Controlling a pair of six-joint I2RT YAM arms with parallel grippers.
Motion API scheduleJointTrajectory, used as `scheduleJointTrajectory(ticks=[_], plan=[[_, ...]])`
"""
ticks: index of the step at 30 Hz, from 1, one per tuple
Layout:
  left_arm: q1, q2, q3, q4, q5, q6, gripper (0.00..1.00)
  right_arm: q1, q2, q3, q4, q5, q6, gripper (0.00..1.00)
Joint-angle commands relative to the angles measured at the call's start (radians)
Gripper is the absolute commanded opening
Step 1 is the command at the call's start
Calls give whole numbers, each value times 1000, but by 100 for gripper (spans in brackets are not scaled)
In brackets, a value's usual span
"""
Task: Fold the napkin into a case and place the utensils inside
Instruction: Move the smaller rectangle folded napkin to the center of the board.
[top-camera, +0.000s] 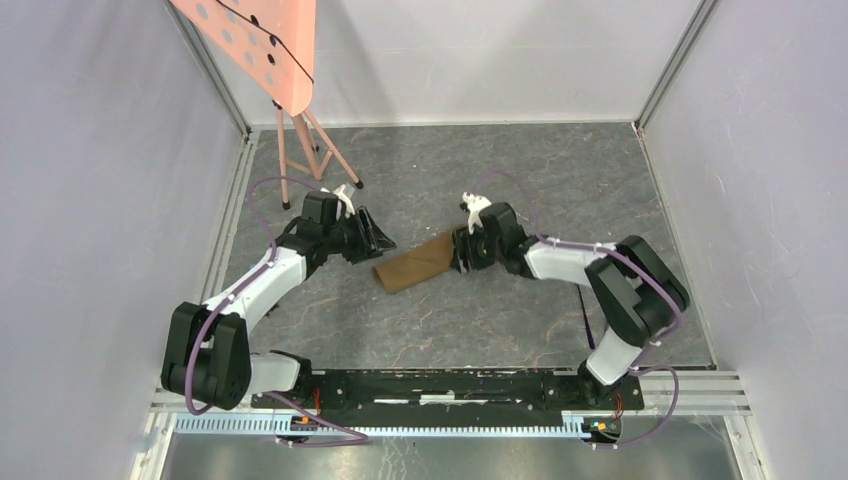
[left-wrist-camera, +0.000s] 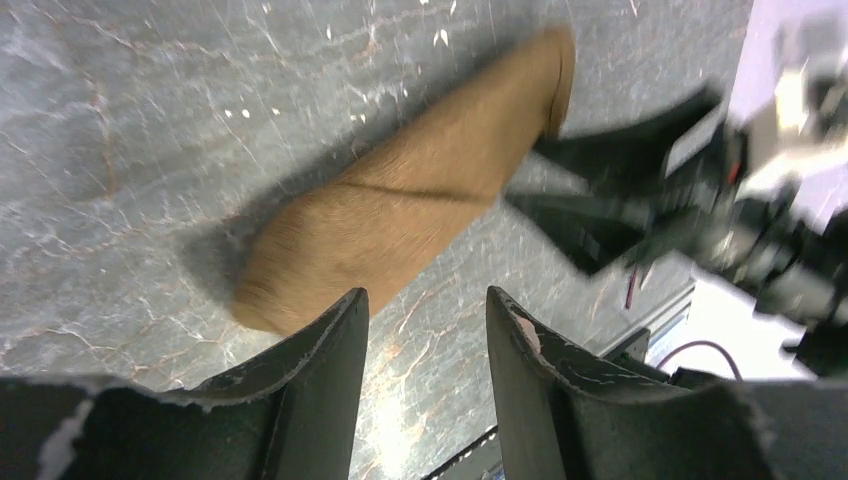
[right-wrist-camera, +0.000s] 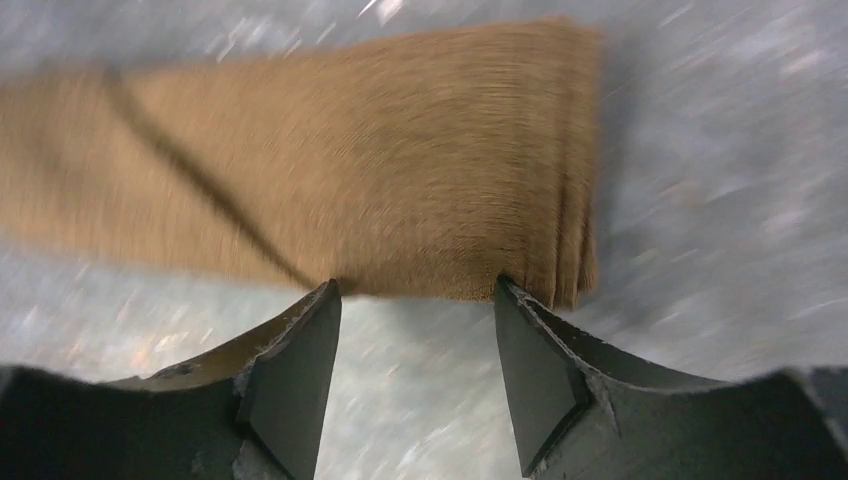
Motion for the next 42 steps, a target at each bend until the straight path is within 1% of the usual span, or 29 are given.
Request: scheduleJointTrajectory(ticks=[1,3,5,8,12,15,18,24,29,34,37,42], plan=[[-25,-23,-57,65,72,-1,53,-57,93,185,-124,70,-117,65],[-28,-27,-78,77,86,-1,52,-58,67,196,-122,20,-105,68],[-27,-26,-96,98,95,-3,48,-59,42,197,-118,-60,-80,69],[-28,12,-102,163,144,-30,38,-57,21,181,-83,-192,-24,69],[-27,90,-119,270,229,-64,29,-58,19,152,4,-309,52,69],[-28,137,-138,318,243,-63,27,-59,40,147,60,-375,98,69],[-28,194,-146,325,214,-48,23,-58,74,147,119,-430,146,69],[-28,191,-215,350,161,-31,22,-59,113,162,144,-442,173,69],[-28,251,-219,356,138,-4,20,-59,155,173,163,-457,185,69],[-28,236,-230,335,73,12,20,-60,158,168,160,-452,188,69],[-28,207,-265,343,50,11,21,-75,137,162,140,-426,178,69],[-57,223,-265,382,120,-25,29,-122,60,156,49,-320,121,71]])
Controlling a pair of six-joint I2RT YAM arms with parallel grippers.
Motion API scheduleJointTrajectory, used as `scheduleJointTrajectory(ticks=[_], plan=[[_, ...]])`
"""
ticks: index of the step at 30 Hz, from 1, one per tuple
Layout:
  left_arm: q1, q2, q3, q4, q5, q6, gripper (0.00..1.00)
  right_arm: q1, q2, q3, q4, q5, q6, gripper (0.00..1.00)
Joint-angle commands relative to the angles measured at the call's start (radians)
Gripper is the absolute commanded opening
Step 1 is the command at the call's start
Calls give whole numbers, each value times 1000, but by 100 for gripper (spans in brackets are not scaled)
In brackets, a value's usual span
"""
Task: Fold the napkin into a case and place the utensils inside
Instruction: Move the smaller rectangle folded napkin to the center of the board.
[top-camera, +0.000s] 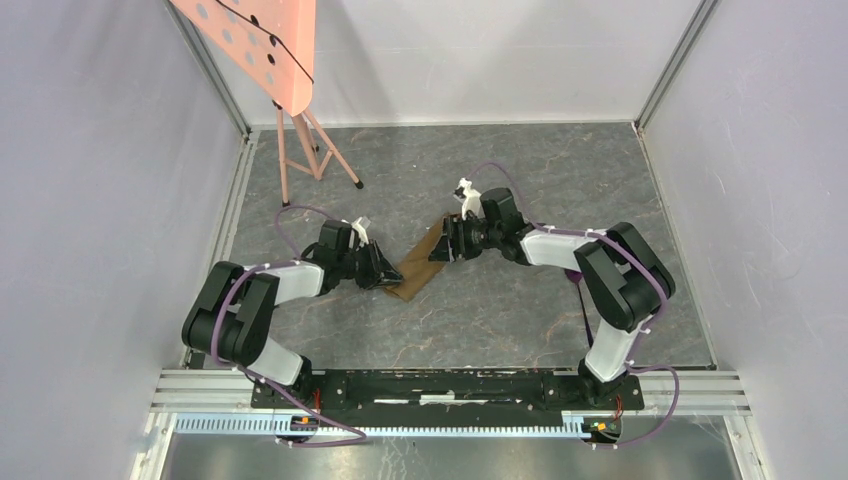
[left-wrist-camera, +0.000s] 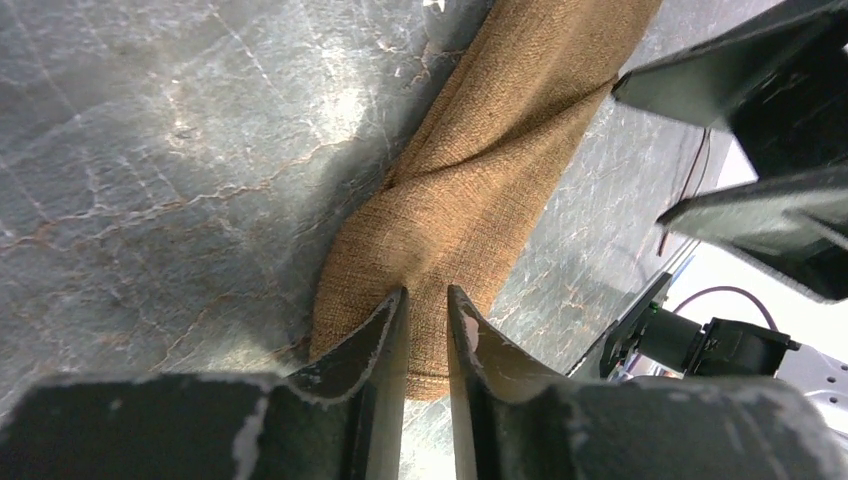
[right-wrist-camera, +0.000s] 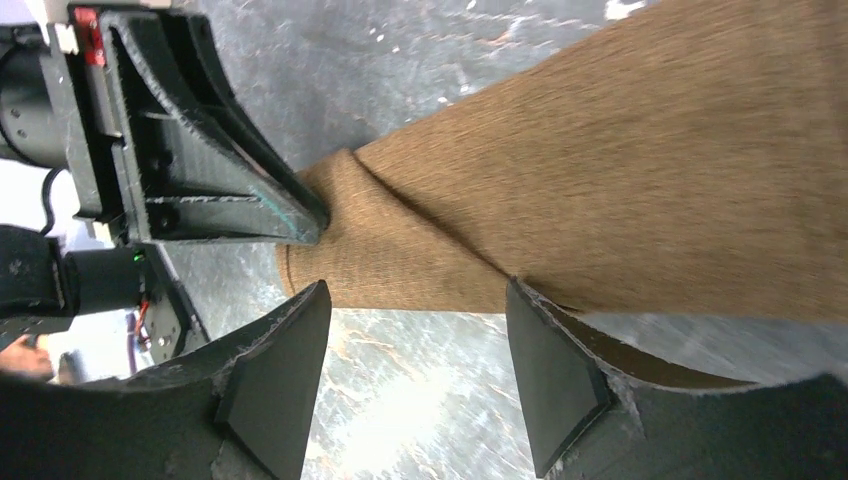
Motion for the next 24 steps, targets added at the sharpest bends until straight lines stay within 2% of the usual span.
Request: scheduleJointTrajectory(ticks=[1,7,11,14,17,19,22,24], plan=[[-41,9,-24,33,-2,-23,30,-46,-106,3,-74,109,-67,72],[-184,116,-12,258,17,-201,34,-119,-185,-33,-173,196,-107,76],[-315,237,15,503,16,-395,37,-184,-206,-87,-197,201,-121,78],[-416,313,113,573,-3,-462,43,-216,-247,-104,-226,254,-172,83],[-490,333,198,567,-61,-465,44,-217,-285,-82,-353,363,-257,86],[-503,281,209,510,-115,-423,46,-216,-336,-95,-412,436,-287,87],[-503,128,183,339,-230,-317,53,-216,-445,-141,-475,523,-271,90],[-503,31,182,207,-276,-249,60,-212,-510,-188,-481,526,-215,98]])
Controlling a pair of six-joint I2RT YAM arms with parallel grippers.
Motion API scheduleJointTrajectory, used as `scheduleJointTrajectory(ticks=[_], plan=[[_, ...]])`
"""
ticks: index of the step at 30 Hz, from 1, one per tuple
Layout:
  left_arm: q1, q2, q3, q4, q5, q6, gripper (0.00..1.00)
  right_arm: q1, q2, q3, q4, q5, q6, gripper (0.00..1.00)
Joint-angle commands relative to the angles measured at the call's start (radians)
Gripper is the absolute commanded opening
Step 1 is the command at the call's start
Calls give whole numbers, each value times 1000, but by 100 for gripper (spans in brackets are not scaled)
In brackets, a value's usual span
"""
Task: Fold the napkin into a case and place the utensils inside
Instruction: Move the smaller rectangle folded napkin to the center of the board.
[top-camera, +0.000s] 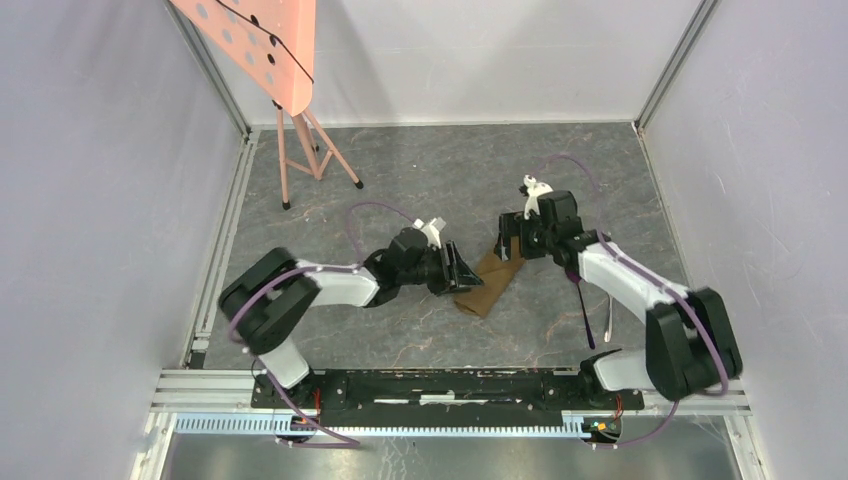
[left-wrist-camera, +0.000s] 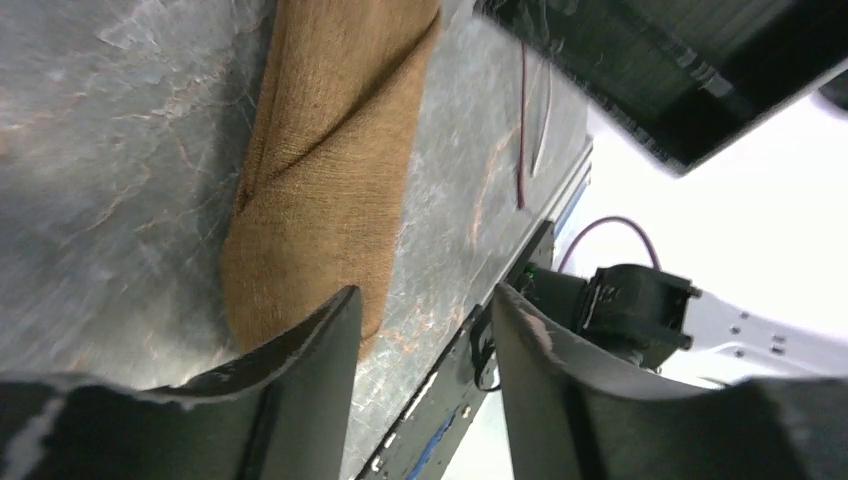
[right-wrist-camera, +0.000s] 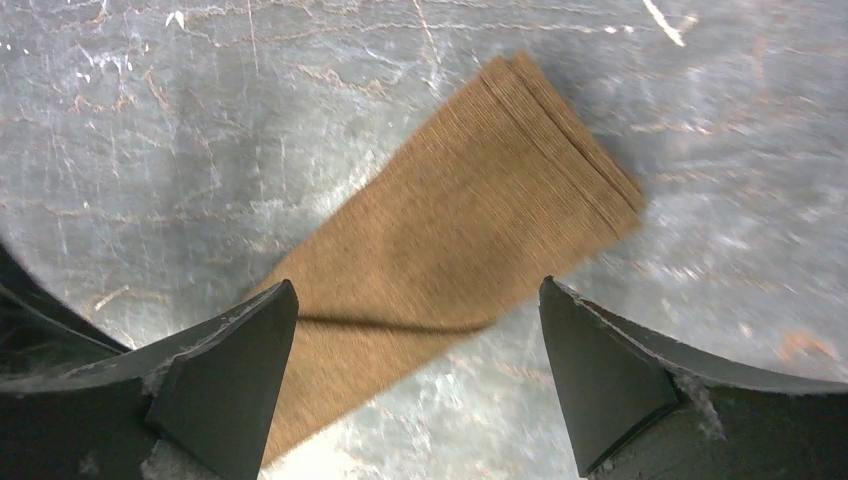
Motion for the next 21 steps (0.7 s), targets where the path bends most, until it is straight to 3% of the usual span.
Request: scheduleJointTrajectory(ticks=[1,4,9,13,17,21], plan=[[11,-243,4,-249,-178,163,64,24,-159,-84,-61,92,41,98],[15,-361,6,-408,-254,283,69,129,-195,-122,-57,159,129,98],[30,-566,32,-683,-370,425,71,263,-154,-98,-178,379,459,98],[31,-731,26,-767,-405,456,73,364,-117,-36,-328,561,682,98],[31,-834,5,-807,-410,464,73,406,-18,40,-400,571,788,98],[31,-898,-22,-834,-412,470,74,436,38,48,-366,567,845,98]])
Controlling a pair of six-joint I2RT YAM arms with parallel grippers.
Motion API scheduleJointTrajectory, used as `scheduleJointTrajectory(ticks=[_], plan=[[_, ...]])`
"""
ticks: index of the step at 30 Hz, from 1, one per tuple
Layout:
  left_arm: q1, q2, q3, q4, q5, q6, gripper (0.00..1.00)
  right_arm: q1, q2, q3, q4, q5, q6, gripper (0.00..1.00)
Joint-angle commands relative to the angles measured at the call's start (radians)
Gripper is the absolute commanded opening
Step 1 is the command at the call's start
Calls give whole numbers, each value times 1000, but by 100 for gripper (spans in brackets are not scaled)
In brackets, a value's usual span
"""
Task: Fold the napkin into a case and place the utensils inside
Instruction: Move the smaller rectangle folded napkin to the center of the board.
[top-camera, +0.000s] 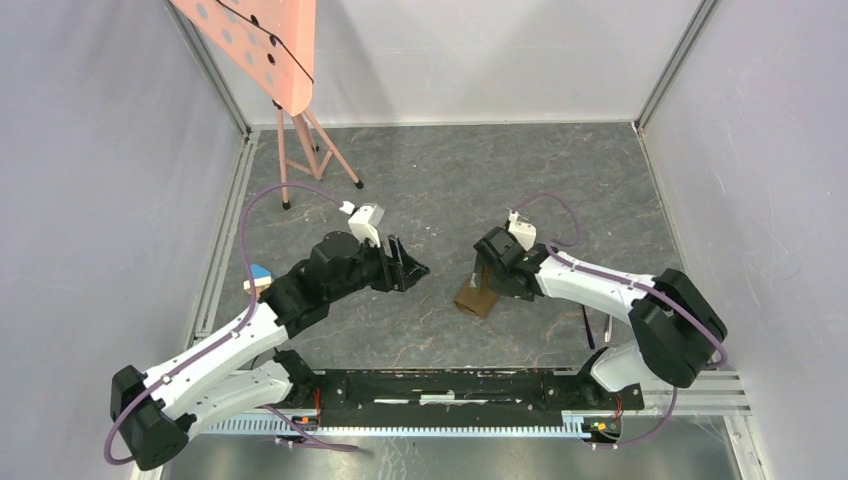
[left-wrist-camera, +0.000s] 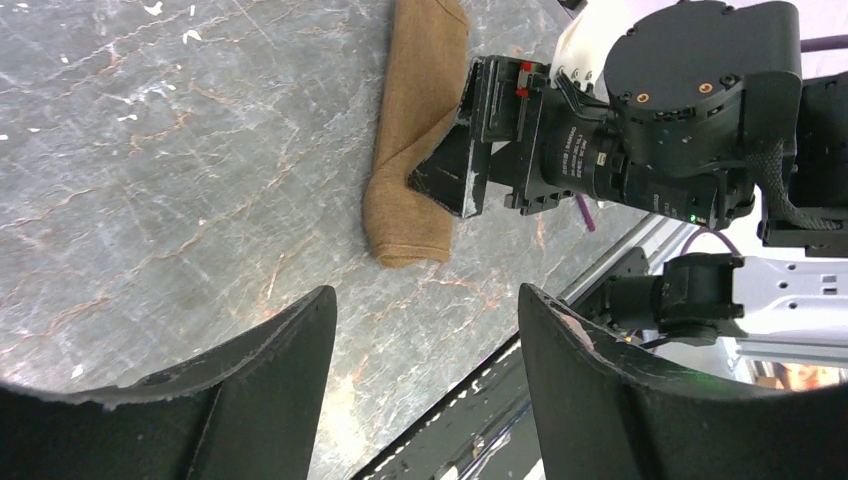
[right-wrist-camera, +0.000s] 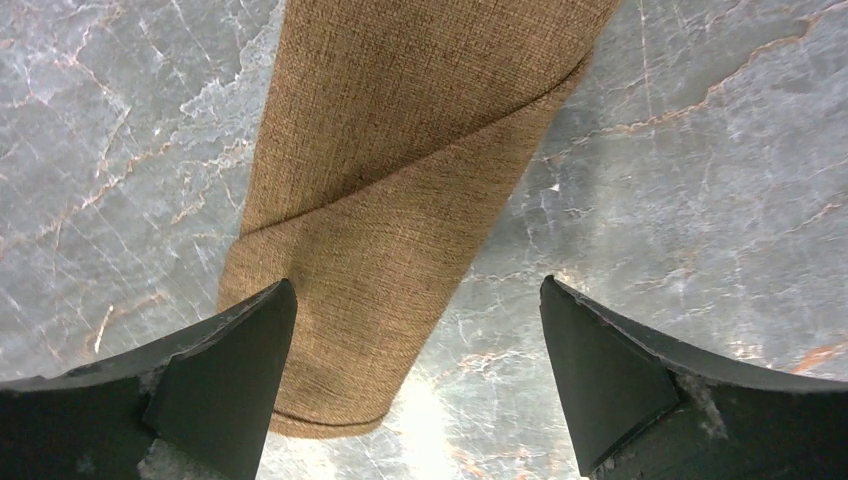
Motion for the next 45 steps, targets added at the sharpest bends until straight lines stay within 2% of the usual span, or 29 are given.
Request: scheduleJointTrajectory(ticks=[1,6,9,11,13,17,20,21,22,24,27,29,31,33,36,40,45], plan=[[2,-58,-29,-74,-32,69,74,31,41,32,-12,83,160,98],[2,-115,-67,-84,-18,56,74,30,66,21,-5,147,147,96],[2,-132,-83,-89,-10,51,74,-12,62,-20,70,159,-1,93],[2,-144,-87,-92,-2,50,74,-97,66,-53,175,10,-207,91],[2,-156,-88,-97,-1,52,74,-164,71,-64,261,-61,-421,89],[3,-167,-85,-103,2,59,74,-260,125,36,271,-184,-750,90],[2,-164,-87,-90,16,57,74,-305,228,210,165,-123,-1045,90],[2,-162,-91,-78,23,53,74,-310,266,278,132,-29,-1125,90],[2,-159,-94,-67,32,46,74,-313,273,291,168,39,-1192,94],[3,-144,-94,-48,56,38,74,-326,283,340,189,21,-1289,98],[2,-125,-71,-60,87,43,74,-316,288,485,53,-58,-1241,98],[2,-130,-69,-68,85,48,74,-295,263,509,-19,-99,-1091,98],[2,-140,-75,-64,70,47,74,-271,205,440,10,-259,-932,91],[4,-134,-73,-55,67,44,74,-221,151,345,135,-406,-807,87],[4,-114,-62,-29,87,37,74,-135,195,365,225,-431,-723,86],[3,-100,-41,-45,97,46,74,-123,364,498,168,-409,-675,76],[4,-148,-49,-72,69,48,74,-130,412,446,148,-397,-672,74]])
